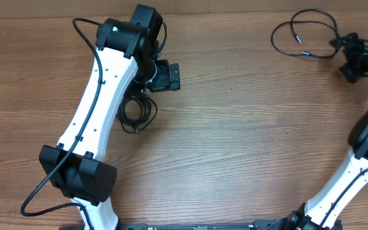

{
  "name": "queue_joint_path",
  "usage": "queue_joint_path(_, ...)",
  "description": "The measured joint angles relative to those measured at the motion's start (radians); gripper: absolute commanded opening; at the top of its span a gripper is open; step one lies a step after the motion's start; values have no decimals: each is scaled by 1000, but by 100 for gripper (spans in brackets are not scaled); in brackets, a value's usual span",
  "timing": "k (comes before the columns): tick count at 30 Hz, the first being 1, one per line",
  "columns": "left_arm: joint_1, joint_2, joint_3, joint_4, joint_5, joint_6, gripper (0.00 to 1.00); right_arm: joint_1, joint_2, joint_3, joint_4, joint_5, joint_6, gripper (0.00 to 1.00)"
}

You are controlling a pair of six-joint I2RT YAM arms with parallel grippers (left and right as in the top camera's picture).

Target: Untangle cables

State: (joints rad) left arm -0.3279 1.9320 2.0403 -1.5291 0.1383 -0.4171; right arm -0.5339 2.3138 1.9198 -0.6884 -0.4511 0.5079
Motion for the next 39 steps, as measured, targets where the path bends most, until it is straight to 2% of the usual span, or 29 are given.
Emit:
queue_joint_path(8, 0, 0, 0, 9, 0, -3, 100, -33, -237, 11, -311, 18, -19, 100)
queue_joint_path(13, 0, -6, -1, 4, -24, -8, 100, -14, -378, 24, -559, -61, -72, 100)
queue_joint_path(17, 0, -55, -4, -33, -101, -61, 99, 48, -427, 26, -688, -129, -146, 100)
queue_joint_path(20, 0, -123, -4, -67, -164, -117, 100, 150, -430, 25, -750, -153, -221, 100)
queue_joint_path(25, 26, -206, -3, -133, -212, -163, 100, 380, -430, 9, -735, -137, -286, 100)
queue_joint_path(31, 135, -198, -8, -155, -232, -184, 99, 645, -430, -77, -623, -95, -306, 100)
queue_joint_path(39, 317, -196, -40, -148, -198, -183, 100, 849, -430, -229, -386, -54, -220, 100)
